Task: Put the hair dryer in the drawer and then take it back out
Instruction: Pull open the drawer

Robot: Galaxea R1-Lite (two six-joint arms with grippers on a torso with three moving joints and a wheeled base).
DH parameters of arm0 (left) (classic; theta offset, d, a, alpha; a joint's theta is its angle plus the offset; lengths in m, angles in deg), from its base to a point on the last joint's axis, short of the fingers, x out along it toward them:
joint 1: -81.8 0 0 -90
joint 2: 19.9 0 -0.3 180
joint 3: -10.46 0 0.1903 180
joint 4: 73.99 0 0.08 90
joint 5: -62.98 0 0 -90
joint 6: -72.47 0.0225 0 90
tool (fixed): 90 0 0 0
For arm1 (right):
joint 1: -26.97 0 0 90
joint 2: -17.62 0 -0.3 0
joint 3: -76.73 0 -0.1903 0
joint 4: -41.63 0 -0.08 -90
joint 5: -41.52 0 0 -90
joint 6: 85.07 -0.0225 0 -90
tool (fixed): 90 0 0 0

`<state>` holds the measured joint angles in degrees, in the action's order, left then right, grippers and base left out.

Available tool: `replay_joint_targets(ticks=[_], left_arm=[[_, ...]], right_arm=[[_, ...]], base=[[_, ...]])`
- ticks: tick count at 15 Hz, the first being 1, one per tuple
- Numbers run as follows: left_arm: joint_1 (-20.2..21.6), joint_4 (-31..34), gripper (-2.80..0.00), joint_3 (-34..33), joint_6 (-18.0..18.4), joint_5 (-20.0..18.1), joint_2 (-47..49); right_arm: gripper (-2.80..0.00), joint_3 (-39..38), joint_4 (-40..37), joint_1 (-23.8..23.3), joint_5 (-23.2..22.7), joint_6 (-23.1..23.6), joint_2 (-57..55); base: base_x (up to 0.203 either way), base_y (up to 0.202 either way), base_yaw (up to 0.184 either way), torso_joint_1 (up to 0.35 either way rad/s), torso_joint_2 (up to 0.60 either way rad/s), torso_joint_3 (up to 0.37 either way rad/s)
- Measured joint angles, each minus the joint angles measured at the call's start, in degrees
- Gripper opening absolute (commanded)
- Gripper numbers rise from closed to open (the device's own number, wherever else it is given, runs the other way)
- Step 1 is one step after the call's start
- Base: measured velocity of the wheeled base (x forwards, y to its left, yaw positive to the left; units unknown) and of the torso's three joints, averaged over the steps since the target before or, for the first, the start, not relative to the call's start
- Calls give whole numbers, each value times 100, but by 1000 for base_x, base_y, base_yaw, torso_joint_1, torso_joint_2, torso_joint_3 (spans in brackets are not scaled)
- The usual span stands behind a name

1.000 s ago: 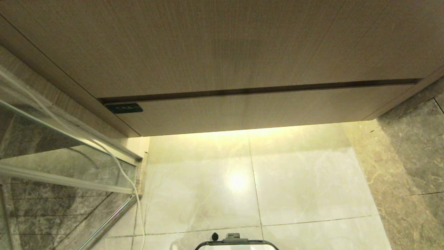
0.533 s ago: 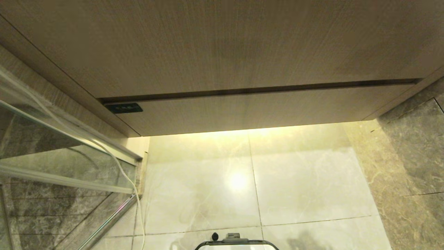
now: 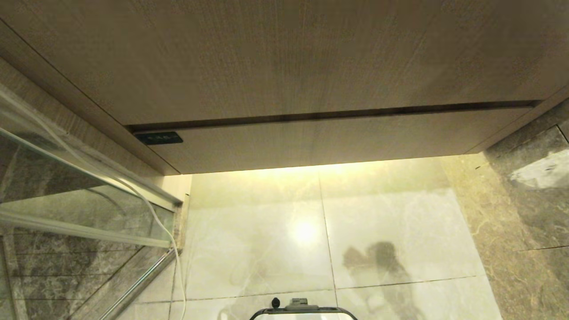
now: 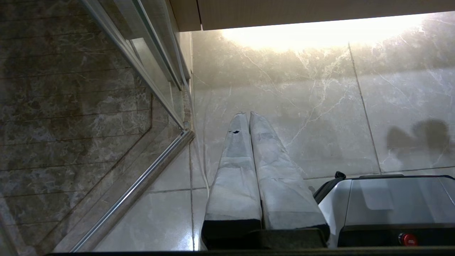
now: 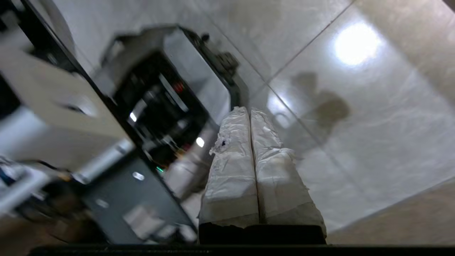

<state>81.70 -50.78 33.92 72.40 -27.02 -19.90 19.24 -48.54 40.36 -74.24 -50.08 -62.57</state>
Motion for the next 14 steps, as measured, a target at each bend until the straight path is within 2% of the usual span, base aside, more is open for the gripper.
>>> replay_joint_targets(ticks=[2, 5, 7, 8, 10, 14], left_arm=[[0, 2, -280, 0, -2, 0, 0], [-1, 2, -280, 0, 0, 0, 0], [-1, 0, -280, 0, 0, 0, 0], [-1, 1, -280, 0, 2, 2, 0], [0, 2, -280, 0, 1, 2, 0], [0, 2, -280, 0, 0, 0, 0]], right_arm=[[-280, -242, 117, 141, 61, 827, -453], [-280, -890, 1074, 306, 204, 1835, -868], [-280, -1152, 1975, 373, 698, 2583, -1099], [-280, -1251, 2408, 394, 1012, 2812, -1198], [-280, -1372, 3083, 408, 1384, 2853, -1389], [-280, -1395, 4000, 425, 1395, 2806, -1769]], base=[[0, 0, 0, 0, 0, 0], [0, 0, 0, 0, 0, 0], [0, 0, 0, 0, 0, 0], [0, 0, 0, 0, 0, 0], [0, 0, 0, 0, 0, 0], [0, 0, 0, 0, 0, 0]])
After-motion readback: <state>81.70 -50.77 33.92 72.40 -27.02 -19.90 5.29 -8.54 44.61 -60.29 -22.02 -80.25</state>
